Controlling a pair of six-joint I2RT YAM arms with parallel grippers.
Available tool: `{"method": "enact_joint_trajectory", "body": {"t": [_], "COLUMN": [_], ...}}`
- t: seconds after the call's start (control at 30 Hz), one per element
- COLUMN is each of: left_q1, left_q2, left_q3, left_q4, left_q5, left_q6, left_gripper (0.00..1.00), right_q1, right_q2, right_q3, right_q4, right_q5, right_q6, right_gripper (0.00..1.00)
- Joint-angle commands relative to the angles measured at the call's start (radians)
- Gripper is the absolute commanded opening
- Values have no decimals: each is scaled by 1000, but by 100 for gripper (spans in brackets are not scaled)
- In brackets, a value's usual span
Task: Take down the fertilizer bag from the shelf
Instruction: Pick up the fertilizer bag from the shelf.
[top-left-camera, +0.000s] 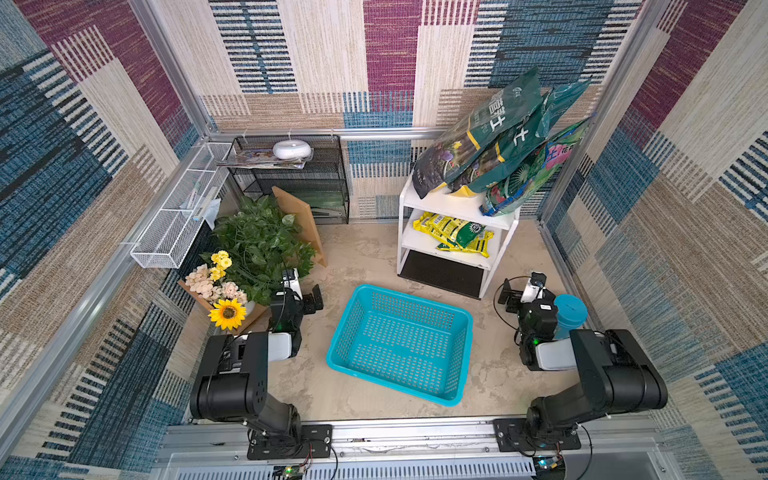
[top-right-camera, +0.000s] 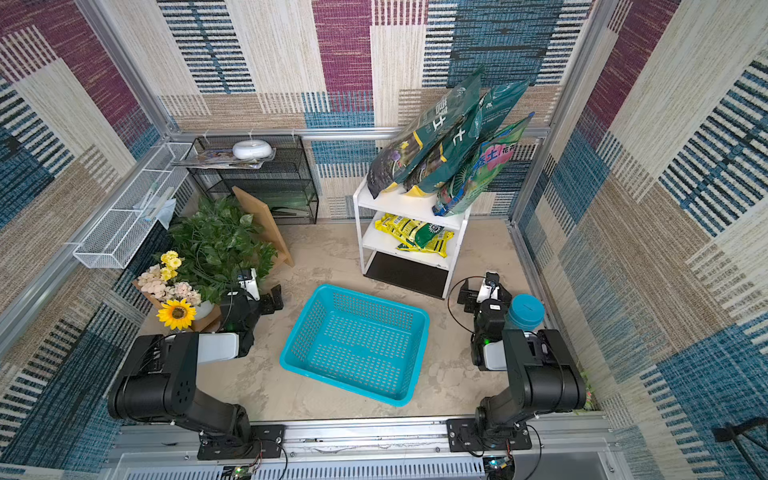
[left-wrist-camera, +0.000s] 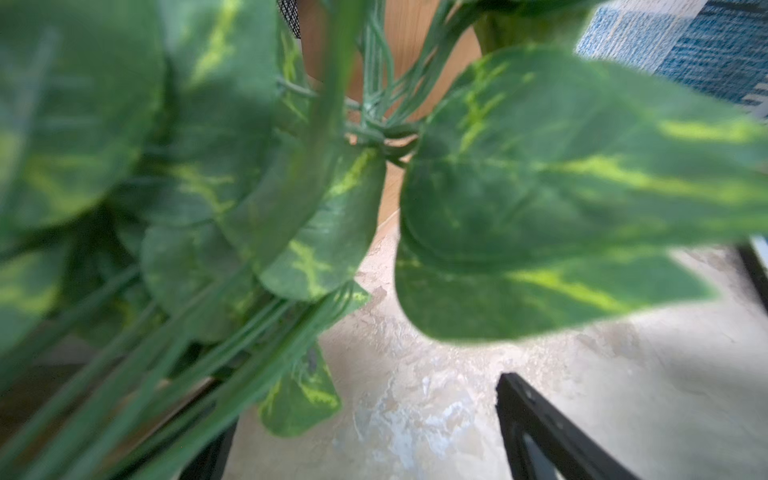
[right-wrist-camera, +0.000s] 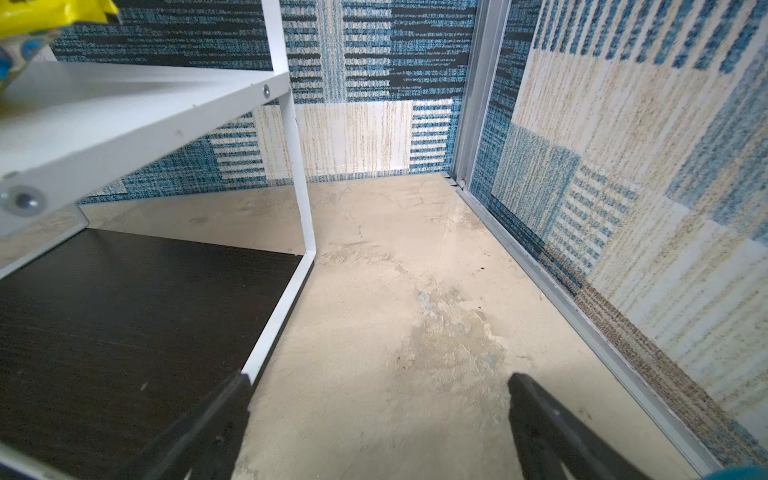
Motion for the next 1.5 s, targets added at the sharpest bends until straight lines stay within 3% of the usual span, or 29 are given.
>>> {"method": "enact_joint_trajectory", "body": {"t": [0.0,0.57,0.7,0.8,0.9,1.0,1.1,1.2,1.27,1.4,1.47], "left_q1": [5,3,-39,-45,-46,-45,-45,-50,-61,-69,-69], "left_q2": [0,-11,-193,-253,-276,-311,-361,-411,-436,-474,-483], "left_q3": [2,0,46,56,93,90,54,26,14,-5,-9], "left_q4": [4,16,-251,-321,-390,-395,-357,-316,-307,-286,-314], "left_q5": [15,20,-79,-99,-108,-42,42,145,125,76,45], "left_q6": [-7,-3,-8,-45,-119,-155,-188,-158,-150,-274,-394], "left_gripper": [99,99,99,99,99,99,99,99,99,99,99], "right_q1": [1,-2,20,100,117,118,118,118,117,116,116], "right_q2": [-5,-5,-66,-187,-268,-256,-271,-321,-372,-413,-395], "right_q3": [3,-4,-19,57,126,130,135,64,34,23,41], "right_q4": [10,21,13,-203,-365,-355,-377,-284,-272,-316,-355], "right_q5": [-5,-9,-30,58,4,-95,-65,-24,12,46,64], "right_q6": [-1,7,-39,-93,-3,-13,11,24,47,120,148], "right_gripper": [99,99,99,99,99,99,99,99,99,99,99]}}
